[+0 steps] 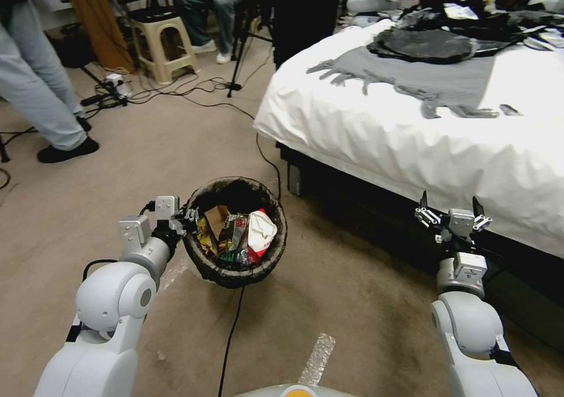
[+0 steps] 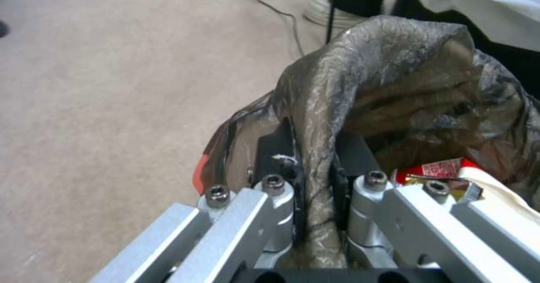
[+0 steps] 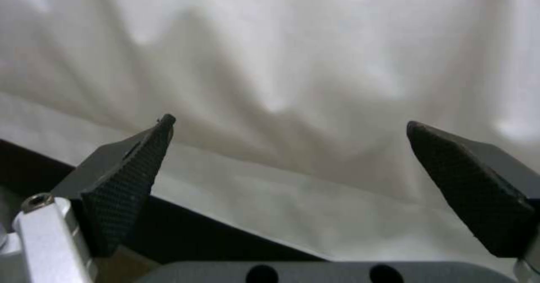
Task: Pick up the trash bin, then pick up the garbage from the floor and place it into the trash bin.
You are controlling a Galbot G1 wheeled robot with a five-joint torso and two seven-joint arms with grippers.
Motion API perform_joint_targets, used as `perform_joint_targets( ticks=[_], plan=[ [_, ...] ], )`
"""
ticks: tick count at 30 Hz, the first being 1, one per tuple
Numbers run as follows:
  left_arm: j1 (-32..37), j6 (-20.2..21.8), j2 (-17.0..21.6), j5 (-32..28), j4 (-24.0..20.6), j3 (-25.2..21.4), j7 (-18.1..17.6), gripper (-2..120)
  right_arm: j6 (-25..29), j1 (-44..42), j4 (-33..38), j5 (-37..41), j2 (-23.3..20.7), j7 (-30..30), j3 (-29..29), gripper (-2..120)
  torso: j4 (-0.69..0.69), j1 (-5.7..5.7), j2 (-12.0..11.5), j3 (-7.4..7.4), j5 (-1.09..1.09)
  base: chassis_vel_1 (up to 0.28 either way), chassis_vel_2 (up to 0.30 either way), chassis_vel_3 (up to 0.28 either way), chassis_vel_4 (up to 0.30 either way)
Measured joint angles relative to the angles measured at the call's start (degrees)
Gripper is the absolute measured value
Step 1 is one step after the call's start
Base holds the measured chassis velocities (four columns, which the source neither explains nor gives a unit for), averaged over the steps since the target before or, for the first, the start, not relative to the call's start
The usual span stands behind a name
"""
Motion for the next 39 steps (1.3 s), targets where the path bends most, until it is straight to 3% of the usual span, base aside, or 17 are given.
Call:
perform_joint_targets(
  ticks=[39],
  plan=[
    [-0.3,0.0,0.1,-0.4,0.7,0.0,-0.3,5,0.1,0.3,-0.3,-0.2,0.3,-0.1,0.0,100,0.00,0.00,0.0,0.00,0.00,0.076,0.077,0.076,0.077]
  ],
)
